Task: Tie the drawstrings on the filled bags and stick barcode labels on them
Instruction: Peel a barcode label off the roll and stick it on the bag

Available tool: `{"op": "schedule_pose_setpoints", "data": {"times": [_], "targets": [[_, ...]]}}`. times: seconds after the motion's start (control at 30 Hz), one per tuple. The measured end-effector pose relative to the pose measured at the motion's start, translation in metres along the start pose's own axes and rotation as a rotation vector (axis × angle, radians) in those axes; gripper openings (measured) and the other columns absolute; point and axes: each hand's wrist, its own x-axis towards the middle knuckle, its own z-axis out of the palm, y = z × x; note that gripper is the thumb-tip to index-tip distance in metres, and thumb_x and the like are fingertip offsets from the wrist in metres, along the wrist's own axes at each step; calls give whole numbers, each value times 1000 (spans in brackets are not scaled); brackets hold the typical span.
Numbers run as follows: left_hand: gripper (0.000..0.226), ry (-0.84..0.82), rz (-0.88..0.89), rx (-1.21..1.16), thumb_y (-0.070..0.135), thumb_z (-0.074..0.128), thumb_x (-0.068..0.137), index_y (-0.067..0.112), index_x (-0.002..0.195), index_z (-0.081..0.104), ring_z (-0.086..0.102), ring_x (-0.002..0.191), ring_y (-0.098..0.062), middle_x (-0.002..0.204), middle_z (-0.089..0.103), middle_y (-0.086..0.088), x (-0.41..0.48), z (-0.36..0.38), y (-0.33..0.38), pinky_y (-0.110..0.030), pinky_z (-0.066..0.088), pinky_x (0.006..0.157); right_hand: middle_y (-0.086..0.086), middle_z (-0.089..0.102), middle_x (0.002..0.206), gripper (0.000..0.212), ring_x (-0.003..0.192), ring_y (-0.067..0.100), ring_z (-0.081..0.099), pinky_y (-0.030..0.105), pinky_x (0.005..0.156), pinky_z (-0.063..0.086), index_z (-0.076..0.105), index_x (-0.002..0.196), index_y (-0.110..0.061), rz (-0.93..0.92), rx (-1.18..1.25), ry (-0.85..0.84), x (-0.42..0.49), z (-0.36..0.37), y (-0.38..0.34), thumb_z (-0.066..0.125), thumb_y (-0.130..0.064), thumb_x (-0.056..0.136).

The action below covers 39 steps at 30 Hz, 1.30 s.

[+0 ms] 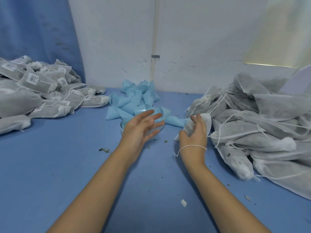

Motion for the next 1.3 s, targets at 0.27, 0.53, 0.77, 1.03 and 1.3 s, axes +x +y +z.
{"op": "schedule_pose_setpoints", "data": {"times": [0.27,0.53,0.77,1.03,1.3], "targets": [[23,-52,-43,113,2,50,89,12,100,67,68,70,-14,92,75,-3,-1,1,-9,-18,50,63,11,0,160,69,145,34,9,38,114,19,27,149,-19,184,-534,-233,10,0,17,59,-16,87],[23,38,-60,287,-1,48,90,13,88,67,66,60,-9,79,74,0,-2,0,-21,-15,48,54,10,36,151,47,139,23,33,16,107,16,47,138,-9,-66,-380,-255,10,-3,25,57,-6,92],[22,157,51,301,32,53,95,13,106,55,68,68,-20,97,66,-4,-7,8,-36,-34,57,57,2,57,128,42,119,19,52,38,102,42,60,120,-9,-272,-3,-99,-10,7,3,75,-16,81],[12,195,274,234,18,57,94,10,95,66,69,82,-9,83,73,4,-12,17,-36,-26,54,70,-15,58,108,34,98,11,54,23,87,44,64,111,-13,-462,138,-95,-24,5,-5,46,-24,84],[46,139,170,134,54,60,83,10,94,69,67,69,-13,82,71,-3,-15,22,-36,-25,52,58,-8,61,122,47,111,4,54,17,97,39,58,129,-19,-199,91,-154,-17,11,5,63,0,86]]}}
